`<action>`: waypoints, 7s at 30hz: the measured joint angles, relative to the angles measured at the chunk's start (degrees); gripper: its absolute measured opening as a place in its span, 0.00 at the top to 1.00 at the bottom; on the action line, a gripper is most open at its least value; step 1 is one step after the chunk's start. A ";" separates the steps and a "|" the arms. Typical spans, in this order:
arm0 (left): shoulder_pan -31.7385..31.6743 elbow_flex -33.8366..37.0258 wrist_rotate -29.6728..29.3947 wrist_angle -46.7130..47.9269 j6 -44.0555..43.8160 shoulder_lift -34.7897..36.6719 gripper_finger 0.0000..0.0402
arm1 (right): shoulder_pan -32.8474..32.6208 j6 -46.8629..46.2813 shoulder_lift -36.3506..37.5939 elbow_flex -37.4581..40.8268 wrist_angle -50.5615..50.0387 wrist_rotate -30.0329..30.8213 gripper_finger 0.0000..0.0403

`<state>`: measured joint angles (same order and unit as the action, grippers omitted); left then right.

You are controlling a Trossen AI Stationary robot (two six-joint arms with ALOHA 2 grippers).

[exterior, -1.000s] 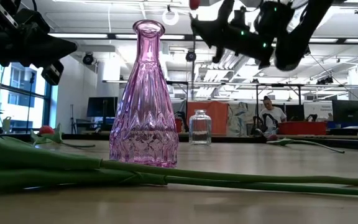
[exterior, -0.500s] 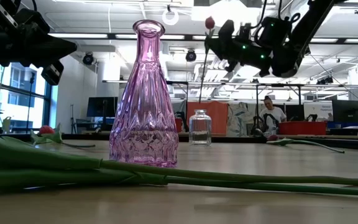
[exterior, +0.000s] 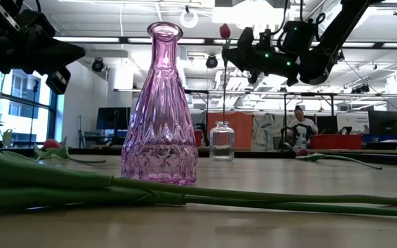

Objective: Sort flowers into vase by color
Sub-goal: Put the top right red tulip into the transparent flower vase, then put the bottom red tulip into the transparent flower vase

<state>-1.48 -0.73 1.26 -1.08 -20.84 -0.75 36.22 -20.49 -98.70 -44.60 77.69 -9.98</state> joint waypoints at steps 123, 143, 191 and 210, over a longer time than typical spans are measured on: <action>0.00 0.00 0.02 -0.02 0.00 0.00 1.00 | -65.52 5.76 -21.26 -43.99 -97.40 6.56 0.44; 0.00 0.00 0.00 0.00 0.00 0.00 1.00 | -65.65 7.67 -28.19 -46.23 -98.40 15.90 0.56; 0.00 0.00 0.01 0.00 0.00 0.00 1.00 | -65.02 18.07 -29.35 -52.32 -103.55 20.49 0.99; 0.00 0.00 0.00 0.00 0.00 0.01 1.00 | -61.22 19.37 -14.78 -54.01 -115.75 4.41 1.00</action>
<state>-1.48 -0.73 1.26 -1.08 -20.84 -0.73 -24.99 -1.12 -113.48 -98.61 -38.06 -5.58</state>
